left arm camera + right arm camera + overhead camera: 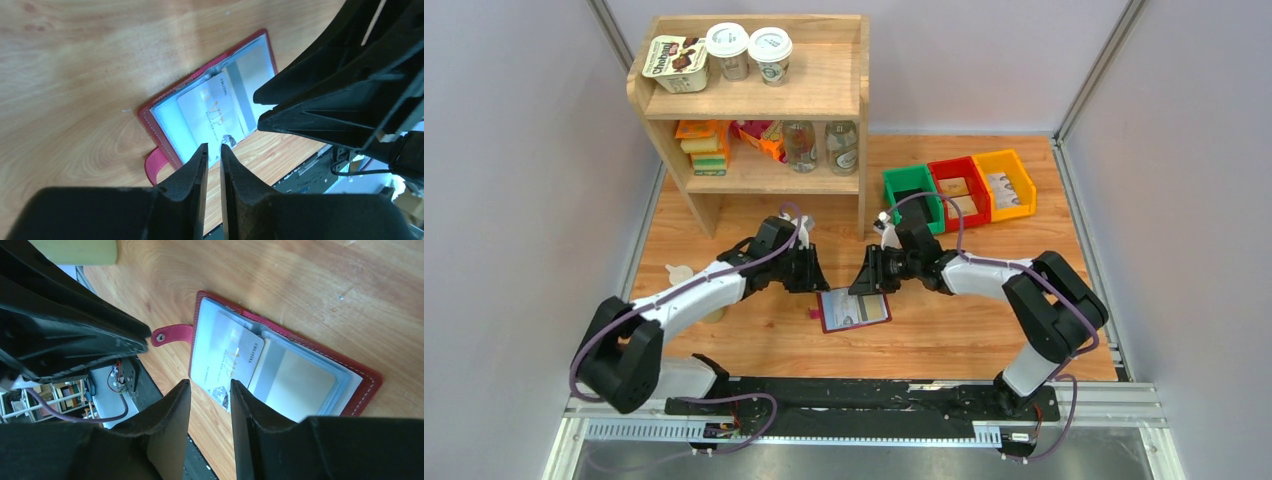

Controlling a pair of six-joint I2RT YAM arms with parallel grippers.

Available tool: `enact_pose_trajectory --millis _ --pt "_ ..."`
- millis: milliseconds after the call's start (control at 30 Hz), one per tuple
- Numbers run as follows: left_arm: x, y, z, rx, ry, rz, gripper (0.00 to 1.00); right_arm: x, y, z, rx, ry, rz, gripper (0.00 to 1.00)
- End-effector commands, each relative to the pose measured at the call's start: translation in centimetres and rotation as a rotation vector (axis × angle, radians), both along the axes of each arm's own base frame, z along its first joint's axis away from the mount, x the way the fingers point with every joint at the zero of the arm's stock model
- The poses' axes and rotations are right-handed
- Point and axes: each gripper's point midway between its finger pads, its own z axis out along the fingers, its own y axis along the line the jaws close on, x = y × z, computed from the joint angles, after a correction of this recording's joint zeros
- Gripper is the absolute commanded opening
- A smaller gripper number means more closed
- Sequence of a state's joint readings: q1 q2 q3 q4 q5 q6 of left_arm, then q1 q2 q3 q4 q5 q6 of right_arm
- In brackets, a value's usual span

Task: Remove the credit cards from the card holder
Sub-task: Remove the credit card from the card holder.

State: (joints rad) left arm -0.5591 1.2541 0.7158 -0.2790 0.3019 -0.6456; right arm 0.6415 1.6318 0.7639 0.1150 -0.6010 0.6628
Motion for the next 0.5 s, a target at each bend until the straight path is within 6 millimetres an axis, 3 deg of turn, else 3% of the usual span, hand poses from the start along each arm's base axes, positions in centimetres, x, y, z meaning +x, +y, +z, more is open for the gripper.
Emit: enact_pose_trajectory --millis 0,167,467 --pt "-0.7 -1.9 -1.5 -0.035 0.072 -0.081 0.21 1.0 0.5 -0.5 -0.027 0.003 -0.032 0.38" --pt "-1.2 -2.4 -4.0 -0.01 0.128 -0.11 0.17 1.1 0.5 -1.4 -0.067 0.018 -0.044 0.38" --pt "-2.8 -0.4 -9.4 0.083 0.235 -0.044 0.04 0.7 0.1 -3.3 -0.134 0.044 -0.054 0.44"
